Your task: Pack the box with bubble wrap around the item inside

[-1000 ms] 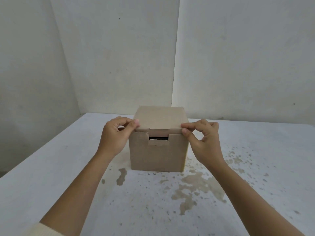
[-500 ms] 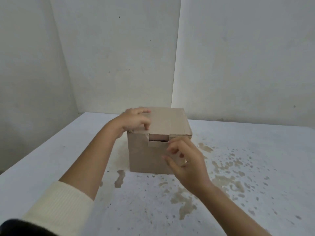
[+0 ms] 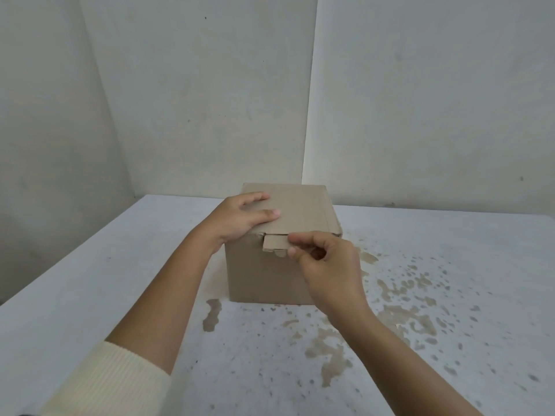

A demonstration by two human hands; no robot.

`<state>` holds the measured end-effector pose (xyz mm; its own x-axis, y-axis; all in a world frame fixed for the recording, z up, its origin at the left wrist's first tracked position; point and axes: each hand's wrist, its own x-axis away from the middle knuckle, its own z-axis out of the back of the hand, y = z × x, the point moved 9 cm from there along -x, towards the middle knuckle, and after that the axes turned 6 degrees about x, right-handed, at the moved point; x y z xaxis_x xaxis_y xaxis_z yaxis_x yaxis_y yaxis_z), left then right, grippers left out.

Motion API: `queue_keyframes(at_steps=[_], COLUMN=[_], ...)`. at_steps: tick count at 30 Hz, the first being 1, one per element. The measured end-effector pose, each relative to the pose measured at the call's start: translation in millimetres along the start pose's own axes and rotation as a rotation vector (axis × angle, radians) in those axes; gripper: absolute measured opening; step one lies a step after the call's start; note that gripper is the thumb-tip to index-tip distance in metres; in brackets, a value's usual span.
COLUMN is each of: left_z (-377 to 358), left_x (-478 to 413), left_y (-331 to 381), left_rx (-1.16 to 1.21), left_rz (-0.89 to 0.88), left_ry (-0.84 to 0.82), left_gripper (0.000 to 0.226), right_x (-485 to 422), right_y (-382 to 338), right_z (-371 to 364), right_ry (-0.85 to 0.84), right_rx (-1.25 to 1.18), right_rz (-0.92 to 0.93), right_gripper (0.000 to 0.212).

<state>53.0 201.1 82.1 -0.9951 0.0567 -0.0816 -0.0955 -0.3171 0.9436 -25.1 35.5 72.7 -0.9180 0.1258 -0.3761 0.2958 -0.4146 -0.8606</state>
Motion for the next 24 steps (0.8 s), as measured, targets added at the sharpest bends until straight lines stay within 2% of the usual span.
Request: queue_keyframes(at_steps=[2,4,7,9,11,14,16,19,22,24], left_z=[0.8,1.4,0.4,0.1,-0.7,-1.3,-1.6,-1.9,-3.0,0.3], left_x=[-0.1,-0.4,-0.5,-1.1,-1.6,-2.2,-1.5,-0.1,-0.3,-2.1], left_y=[-0.5,-2.0,-2.0,-2.1,-1.4,-1.3,-0.2,2.4,4.6,5.5], left_rx=[-0.006,-0.01,-0.019,-0.031,-0.04,-0.041,-0.042,-0.066,-0.116,-0.178], left_rz=[-0.006,-0.006,-0.012,-0.011,-0.015,-0.023,-0.023,-0.017,-0.005,0.018], left_ry=[-0.002,-0.006,-0.019,-0.025,-0.037,-0.044,-0.046,-0.053,-0.088,-0.063], left_gripper=[0.052,0.054,0.055,0.056,0.057,0.056,0.055,0.055,0.058,0.065], right_x=[2.8,7.6,10.7,5.4,-3.3,-15.6,-17.8,-16.4,-21.2,-26.3], right_y=[3.7,2.0,-19.1,-26.6,-27.6,-17.0,-10.6,-13.8,-11.6,-15.1], right_z=[-0.1,0.6,17.9,26.5,25.4,13.8,8.1,3.4,7.3,19.9], right_ry=[0.041,0.104,0.324,0.416,0.364,0.127,0.058,0.038,-0.061,-0.124], right_rx=[-0.085,-0.107,0.229,0.46,0.611,0.659,0.644,0.612,0.558,0.441], right_rz=[-0.029,0.026,0.293,0.366,0.37,0.254,0.201,0.22,0.199,0.181], right_gripper=[0.016,0.019,0.018,0.037,0.053,0.062,0.058,0.047,0.051,0.051])
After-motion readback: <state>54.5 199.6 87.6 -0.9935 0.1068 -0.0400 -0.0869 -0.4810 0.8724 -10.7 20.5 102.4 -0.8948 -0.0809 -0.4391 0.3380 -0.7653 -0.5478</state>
